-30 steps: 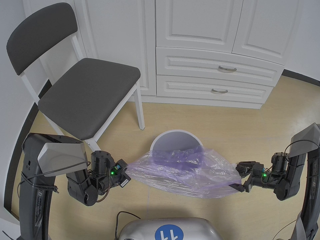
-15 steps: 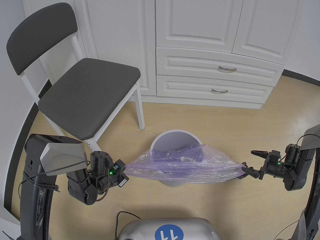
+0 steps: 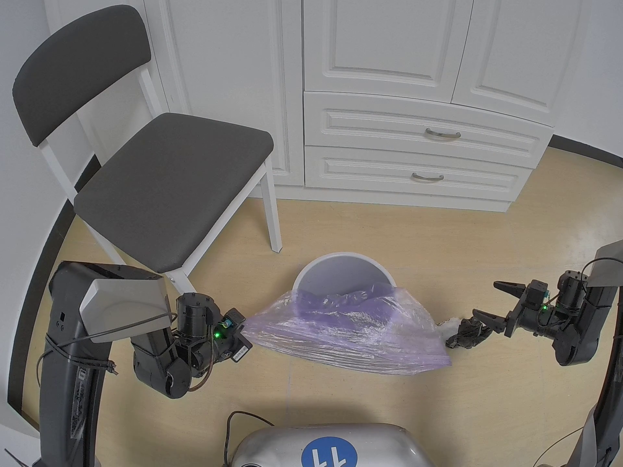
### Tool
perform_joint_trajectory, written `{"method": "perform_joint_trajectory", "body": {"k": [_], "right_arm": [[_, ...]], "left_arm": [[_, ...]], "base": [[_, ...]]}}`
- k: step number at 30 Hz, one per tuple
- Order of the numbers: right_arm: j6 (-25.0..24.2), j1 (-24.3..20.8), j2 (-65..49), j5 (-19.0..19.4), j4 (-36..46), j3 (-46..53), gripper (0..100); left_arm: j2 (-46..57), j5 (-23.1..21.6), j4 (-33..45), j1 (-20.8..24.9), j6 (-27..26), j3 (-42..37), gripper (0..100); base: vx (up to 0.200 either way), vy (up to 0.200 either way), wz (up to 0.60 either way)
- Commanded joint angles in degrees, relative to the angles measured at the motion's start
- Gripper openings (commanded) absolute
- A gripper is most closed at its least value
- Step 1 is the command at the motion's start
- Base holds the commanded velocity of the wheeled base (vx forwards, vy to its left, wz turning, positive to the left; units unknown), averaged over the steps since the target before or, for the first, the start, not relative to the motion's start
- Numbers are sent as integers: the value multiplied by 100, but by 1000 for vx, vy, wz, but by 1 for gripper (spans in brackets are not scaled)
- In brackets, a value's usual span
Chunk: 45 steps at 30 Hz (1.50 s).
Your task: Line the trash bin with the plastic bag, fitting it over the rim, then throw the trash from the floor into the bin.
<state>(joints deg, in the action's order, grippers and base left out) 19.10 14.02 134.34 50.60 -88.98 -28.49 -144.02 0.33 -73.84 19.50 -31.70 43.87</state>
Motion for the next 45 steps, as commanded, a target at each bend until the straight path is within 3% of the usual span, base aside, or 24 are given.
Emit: {"method": "perform_joint_trajectory", "body": {"k": [1,2,3,5,9,12,17,19,25,26,28,29,35,43,44,45], "right_arm": [[-161,-752,-461,-1088,-102,10,100],[-152,-1217,-576,-2116,-102,36,100],[-161,-1402,-593,-2441,-102,28,100],[-152,-2158,-664,-3742,-102,89,100],[-152,-3283,-699,-5289,-102,256,100],[-170,-3924,-804,-5913,-102,432,100],[-179,-4513,-901,-6053,-102,748,100],[-293,-5023,-839,-6133,-102,933,100],[-566,-5673,-391,-6809,-102,704,100],[-653,-5814,-119,-7064,-102,502,100],[-671,-5858,-4,-7187,-102,406,100],[-759,-5972,330,-7504,-102,80,100],[-1093,-6148,1042,-8251,-102,-983,100],[-1269,-6166,1332,-8497,-102,-1695,100],[-1295,-6166,1358,-8506,-102,-1739,100],[-1295,-6139,1367,-8497,-102,-1739,100]], "left_arm": [[-12,73,-34,80,208,280,0],[-30,275,-17,168,577,491,0],[-38,363,1,203,700,578,0],[-162,697,36,229,1051,992,0],[-381,960,45,229,1403,1624,0],[-487,1039,54,256,1658,1958,0],[-557,1048,45,317,2001,2336,0],[-548,1048,1,335,2212,2512,0],[-539,1083,-69,361,2317,2617,0],[-539,1092,-157,396,2379,2626,0],[-539,1092,-175,405,2387,2626,0],[-539,1092,-201,414,2387,2626,0],[-548,1083,-227,405,2387,2635,0],[-601,1083,-245,405,2387,2626,0],[-601,1083,-263,396,2387,2617,100],[-601,1083,-280,396,2387,2617,100]], "base": [[0,0,0],[0,0,0],[0,0,0],[0,0,0],[0,0,0],[0,0,0],[0,0,0],[0,0,0],[0,0,0],[0,0,0],[0,0,0],[0,0,0],[0,0,0],[0,0,0],[0,0,0],[0,0,0]]}}
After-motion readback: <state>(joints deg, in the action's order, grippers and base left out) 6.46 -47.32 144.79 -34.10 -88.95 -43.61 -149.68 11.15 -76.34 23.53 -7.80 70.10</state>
